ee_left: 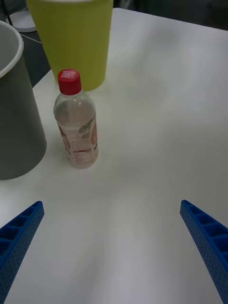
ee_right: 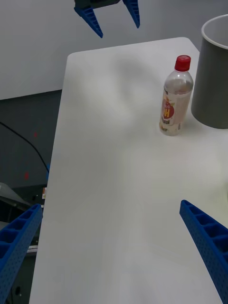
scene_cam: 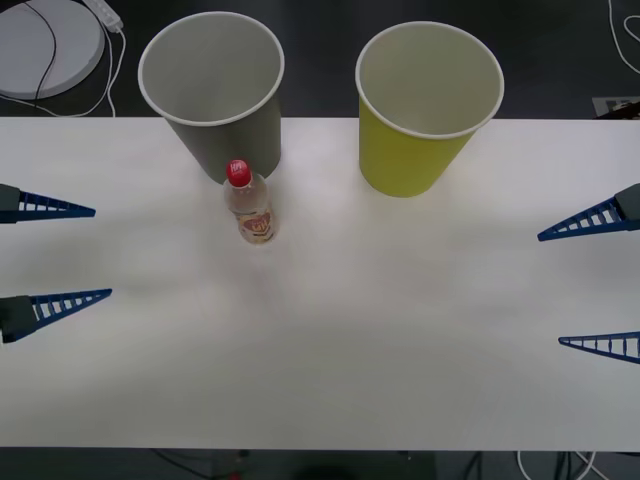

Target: Put the can into the green bin and the plastic bottle into the gray bin

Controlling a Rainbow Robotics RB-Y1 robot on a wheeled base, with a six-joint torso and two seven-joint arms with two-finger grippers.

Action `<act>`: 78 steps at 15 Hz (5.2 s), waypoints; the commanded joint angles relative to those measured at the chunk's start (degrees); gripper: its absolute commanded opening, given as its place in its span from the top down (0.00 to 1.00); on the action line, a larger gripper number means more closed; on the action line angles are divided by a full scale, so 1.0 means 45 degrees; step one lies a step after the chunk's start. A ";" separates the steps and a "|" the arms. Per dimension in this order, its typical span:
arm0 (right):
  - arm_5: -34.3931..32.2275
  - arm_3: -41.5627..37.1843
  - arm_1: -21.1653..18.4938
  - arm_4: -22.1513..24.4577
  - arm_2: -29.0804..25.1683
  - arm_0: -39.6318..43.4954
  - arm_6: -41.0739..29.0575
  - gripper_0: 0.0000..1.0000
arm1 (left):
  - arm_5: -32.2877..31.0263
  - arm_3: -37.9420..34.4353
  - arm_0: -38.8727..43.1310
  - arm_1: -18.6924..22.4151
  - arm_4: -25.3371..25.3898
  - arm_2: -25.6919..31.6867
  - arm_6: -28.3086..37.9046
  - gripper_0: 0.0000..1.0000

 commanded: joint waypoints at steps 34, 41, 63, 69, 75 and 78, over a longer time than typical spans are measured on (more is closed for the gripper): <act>0.0001 0.0000 -0.0001 0.0000 0.0000 0.0001 0.0000 0.00 | 0.5102 0.1191 -0.3205 -0.6397 -0.5916 -0.3889 0.0479 0.00; 0.0001 0.0000 -0.0001 0.0000 0.0000 0.0001 0.0000 0.00 | 0.5414 0.2324 -0.4534 -0.6514 -0.6130 -0.4768 0.0674 0.00; 0.0001 0.0000 -0.0001 0.0000 0.0000 0.0001 0.0000 0.00 | 0.5434 0.3281 -0.5940 -0.8253 -0.8552 -0.5120 0.1787 0.00; 0.0001 0.0000 -0.0001 0.0000 0.0000 0.0001 0.0000 0.00 | 0.5434 0.3281 -0.5959 -0.8233 -0.8591 -0.5139 0.2100 1.00; 0.0001 0.0000 -0.0001 0.0000 0.0000 0.0001 0.0000 0.00 | 0.5434 0.3281 -0.5940 -0.8233 -0.8435 -0.5120 0.2041 1.00; 0.0001 0.0000 -0.0001 0.0000 0.0000 0.0001 0.0000 0.00 | 0.5414 0.3281 -0.5940 -0.8233 -0.8318 -0.5139 0.1983 1.00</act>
